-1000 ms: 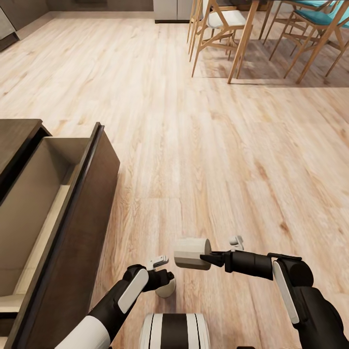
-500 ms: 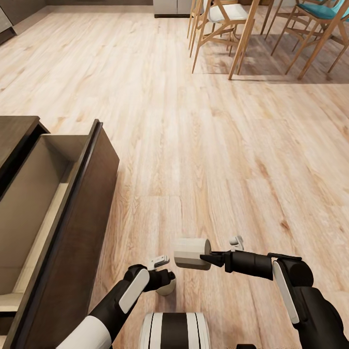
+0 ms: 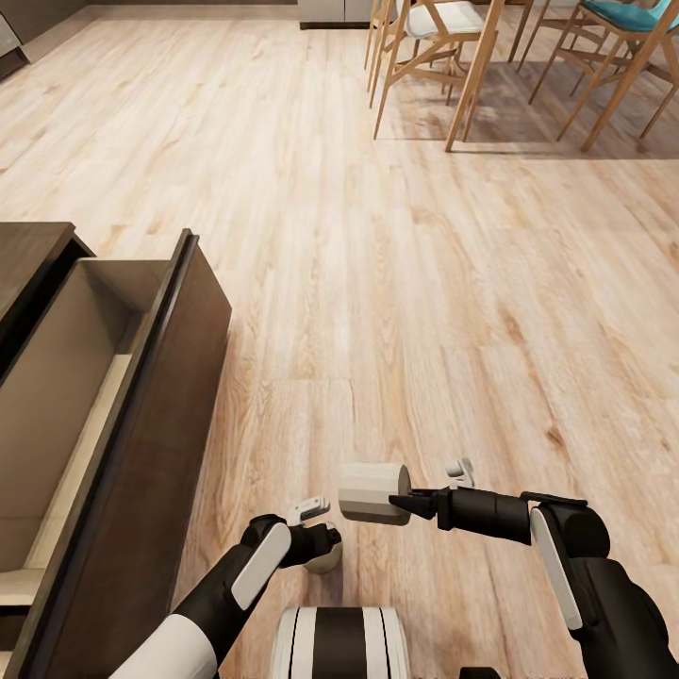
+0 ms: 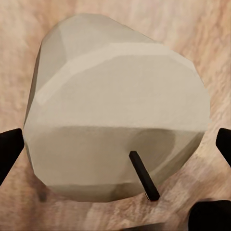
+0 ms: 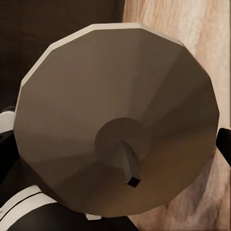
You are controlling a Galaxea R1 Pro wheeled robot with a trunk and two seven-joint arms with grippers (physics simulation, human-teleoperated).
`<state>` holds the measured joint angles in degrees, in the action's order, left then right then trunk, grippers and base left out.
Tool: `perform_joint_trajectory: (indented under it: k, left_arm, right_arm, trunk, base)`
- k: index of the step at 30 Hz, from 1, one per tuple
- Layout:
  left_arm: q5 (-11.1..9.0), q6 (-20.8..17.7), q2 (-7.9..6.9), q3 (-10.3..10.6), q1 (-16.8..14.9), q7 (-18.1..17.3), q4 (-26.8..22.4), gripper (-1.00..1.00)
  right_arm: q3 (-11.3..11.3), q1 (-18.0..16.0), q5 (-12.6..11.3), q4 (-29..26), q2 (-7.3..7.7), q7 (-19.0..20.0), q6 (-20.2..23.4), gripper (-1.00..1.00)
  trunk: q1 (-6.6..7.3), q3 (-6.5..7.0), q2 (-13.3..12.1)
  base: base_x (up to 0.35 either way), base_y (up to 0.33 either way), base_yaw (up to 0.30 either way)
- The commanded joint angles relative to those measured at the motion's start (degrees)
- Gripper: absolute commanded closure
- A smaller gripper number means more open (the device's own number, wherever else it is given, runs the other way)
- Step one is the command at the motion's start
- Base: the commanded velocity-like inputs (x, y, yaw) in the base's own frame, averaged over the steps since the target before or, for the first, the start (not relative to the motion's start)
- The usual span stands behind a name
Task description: Place each of the two pumpkins and all three candles from the living room inside a cabinet in the living room (use any cabinet), then make sure every cabinet is closed, and position the cauldron so it is next to a table in the living room.
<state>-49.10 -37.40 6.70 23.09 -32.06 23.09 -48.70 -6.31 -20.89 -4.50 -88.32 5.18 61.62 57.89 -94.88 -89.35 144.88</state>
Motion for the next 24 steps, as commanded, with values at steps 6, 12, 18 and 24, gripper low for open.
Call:
perform_joint_trajectory:
  k: [6, 12, 18, 24]
  left_arm:
    - [-0.64, -0.04, -0.02, 0.11, -0.02, 0.56, -0.07, -1.00]
    - [-0.63, -0.04, -0.02, 0.14, -0.02, 0.56, -0.07, -1.00]
    - [-0.64, -0.04, -0.02, 0.14, -0.02, 0.56, -0.07, -1.00]
    - [-0.60, -0.04, -0.02, 0.14, -0.02, 0.56, -0.07, -1.00]
  right_arm:
    - [-0.02, -0.02, -0.58, -0.01, 0.01, -0.10, 0.56, 1.00]
    - [-0.02, -0.02, -0.58, 0.03, 0.01, -0.10, 0.56, 1.00]
    - [-0.02, -0.02, -0.55, 0.00, 0.01, -0.10, 0.56, 1.00]
    - [-0.02, -0.02, -0.57, -0.01, 0.01, -0.10, 0.56, 1.00]
  trunk:
    - [-0.04, -0.48, 0.04]
    - [-0.04, -0.48, 0.04]
    - [-0.04, -0.48, 0.04]
    - [-0.09, -0.93, 0.07]
  base:
    - [0.000, 0.000, 0.000]
    - [0.000, 0.000, 0.000]
    - [0.000, 0.000, 0.000]
    - [0.000, 0.000, 0.000]
